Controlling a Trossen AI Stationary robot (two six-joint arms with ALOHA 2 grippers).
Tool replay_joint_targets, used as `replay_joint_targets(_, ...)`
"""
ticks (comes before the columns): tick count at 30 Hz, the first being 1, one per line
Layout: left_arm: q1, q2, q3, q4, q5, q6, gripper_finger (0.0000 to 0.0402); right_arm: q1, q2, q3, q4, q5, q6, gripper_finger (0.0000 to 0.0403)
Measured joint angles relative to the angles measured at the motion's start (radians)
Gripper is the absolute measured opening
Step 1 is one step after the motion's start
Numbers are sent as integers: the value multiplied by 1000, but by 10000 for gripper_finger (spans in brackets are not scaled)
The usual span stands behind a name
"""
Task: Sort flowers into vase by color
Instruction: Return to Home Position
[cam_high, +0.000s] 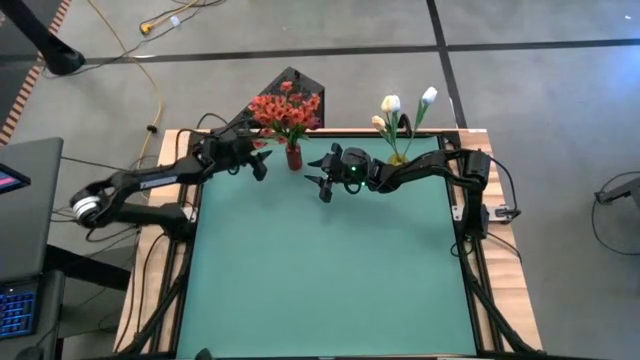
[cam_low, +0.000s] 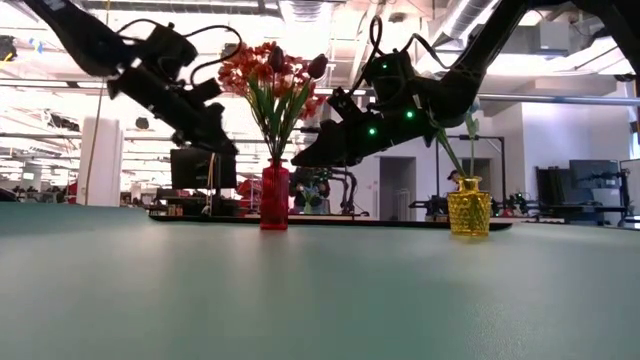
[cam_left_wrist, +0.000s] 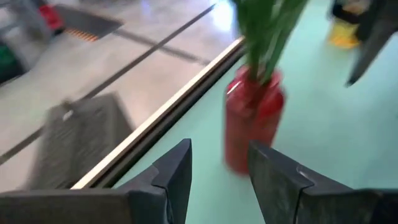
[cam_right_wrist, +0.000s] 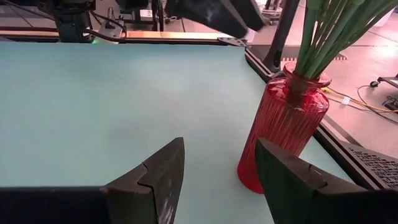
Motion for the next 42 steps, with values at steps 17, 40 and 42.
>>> replay_joint_targets(17,-192,-346,-41,-240,158,-127,142,78,-208,0,-383,0,73,221)
replay_joint_targets(40,-743,-398,-295,192,-28,13,142,388,-496,-325,-348,56,266,140)
replay_joint_targets(42,-721,-420,-347,254,-24,30,142,379,-519,-367,-302,56,274,110)
